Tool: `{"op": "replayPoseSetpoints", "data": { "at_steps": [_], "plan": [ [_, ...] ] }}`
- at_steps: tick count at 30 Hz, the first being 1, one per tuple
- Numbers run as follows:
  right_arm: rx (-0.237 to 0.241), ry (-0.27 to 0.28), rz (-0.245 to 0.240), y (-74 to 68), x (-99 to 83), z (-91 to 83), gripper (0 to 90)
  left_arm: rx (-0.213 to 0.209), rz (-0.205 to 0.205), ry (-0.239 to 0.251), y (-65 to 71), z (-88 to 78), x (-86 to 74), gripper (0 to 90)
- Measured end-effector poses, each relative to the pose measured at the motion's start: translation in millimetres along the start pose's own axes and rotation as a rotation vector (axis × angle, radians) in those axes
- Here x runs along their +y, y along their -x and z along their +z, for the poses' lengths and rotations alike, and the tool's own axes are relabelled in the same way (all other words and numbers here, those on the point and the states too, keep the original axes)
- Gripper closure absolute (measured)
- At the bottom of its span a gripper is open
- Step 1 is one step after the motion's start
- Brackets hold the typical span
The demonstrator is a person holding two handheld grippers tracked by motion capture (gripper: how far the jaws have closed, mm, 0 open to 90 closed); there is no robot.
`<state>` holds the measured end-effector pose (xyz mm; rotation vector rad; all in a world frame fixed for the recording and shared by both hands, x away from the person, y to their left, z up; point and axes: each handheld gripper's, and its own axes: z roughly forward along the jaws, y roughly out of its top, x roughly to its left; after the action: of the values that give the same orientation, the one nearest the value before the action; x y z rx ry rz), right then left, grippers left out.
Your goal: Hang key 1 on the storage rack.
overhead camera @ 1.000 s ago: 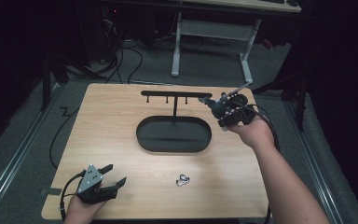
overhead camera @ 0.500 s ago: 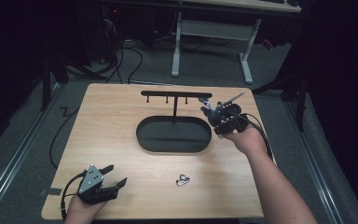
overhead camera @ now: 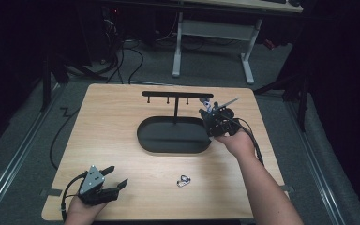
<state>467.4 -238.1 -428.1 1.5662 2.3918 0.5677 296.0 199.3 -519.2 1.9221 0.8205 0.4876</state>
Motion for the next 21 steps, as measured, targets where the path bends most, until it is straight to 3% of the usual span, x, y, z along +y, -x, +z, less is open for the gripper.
{"op": "replayPoseSetpoints", "data": {
  "at_steps": [2,7,11,15,16,21],
  "plan": [
    [0.001,0.006,0.015,0.1,-0.5,2.6,35.7,-0.001,-0.002,0.000,-0.3,0.1,-0.2,29.8],
    [-0.011,0.041,-0.002,-0.3,-4.5,-2.9,30.2,0.000,-0.003,-0.001,-0.8,0.8,-0.1,29.7],
    [-0.020,0.087,-0.032,-3.6,-15.4,-19.4,32.0,-0.002,-0.001,-0.002,-0.3,1.5,0.4,29.7],
    [-0.017,0.137,-0.069,-10.8,-37.5,-32.7,36.7,-0.006,0.003,-0.006,1.2,2.1,0.9,29.7],
    [-0.006,0.175,-0.075,-13.7,-47.8,-35.3,39.6,-0.006,0.004,-0.004,1.6,2.1,1.0,29.6],
    [0.109,0.251,-0.038,-20.3,-92.2,-29.0,51.2,-0.011,0.008,-0.004,2.4,3.0,1.3,29.6]
  ]
}}
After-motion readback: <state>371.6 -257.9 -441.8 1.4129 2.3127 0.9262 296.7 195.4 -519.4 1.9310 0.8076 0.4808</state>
